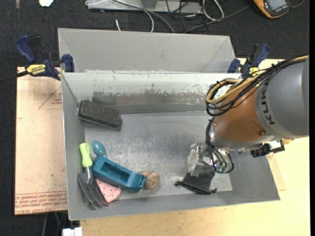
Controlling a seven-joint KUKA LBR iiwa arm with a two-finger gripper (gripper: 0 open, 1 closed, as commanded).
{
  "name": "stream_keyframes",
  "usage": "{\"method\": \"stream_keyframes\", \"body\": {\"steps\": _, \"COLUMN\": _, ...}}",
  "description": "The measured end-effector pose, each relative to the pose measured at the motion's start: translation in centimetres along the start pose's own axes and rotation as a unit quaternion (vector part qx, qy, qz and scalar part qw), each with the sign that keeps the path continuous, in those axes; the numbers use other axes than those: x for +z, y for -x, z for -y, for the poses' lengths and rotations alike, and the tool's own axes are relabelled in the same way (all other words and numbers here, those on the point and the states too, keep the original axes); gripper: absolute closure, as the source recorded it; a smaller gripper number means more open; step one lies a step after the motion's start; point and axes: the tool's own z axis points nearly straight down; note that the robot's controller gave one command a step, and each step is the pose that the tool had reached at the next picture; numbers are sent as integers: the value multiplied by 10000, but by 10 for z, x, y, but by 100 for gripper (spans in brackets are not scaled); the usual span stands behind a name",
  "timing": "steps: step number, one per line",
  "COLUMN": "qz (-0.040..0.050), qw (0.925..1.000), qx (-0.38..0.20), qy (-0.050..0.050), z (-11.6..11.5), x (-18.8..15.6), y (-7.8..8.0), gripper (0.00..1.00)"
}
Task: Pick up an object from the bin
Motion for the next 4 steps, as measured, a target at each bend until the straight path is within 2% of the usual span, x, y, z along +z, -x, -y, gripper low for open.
{"method": "stream_keyframes", "body": {"steps": 1, "qz": 31, "qw": 10000, "qx": 6, "qy": 6, "z": -18, "x": 11, "y": -18, "gripper": 0}}
{"method": "stream_keyframes", "body": {"steps": 3, "qz": 2, "qw": 9999, "qx": -132, "qy": -2, "z": -18, "x": 1, "y": -15, "gripper": 0}}
{"method": "stream_keyframes", "body": {"steps": 4, "qz": 58, "qw": 9990, "qx": -435, "qy": 11, "z": -30, "x": 5, "y": 33, "gripper": 0}}
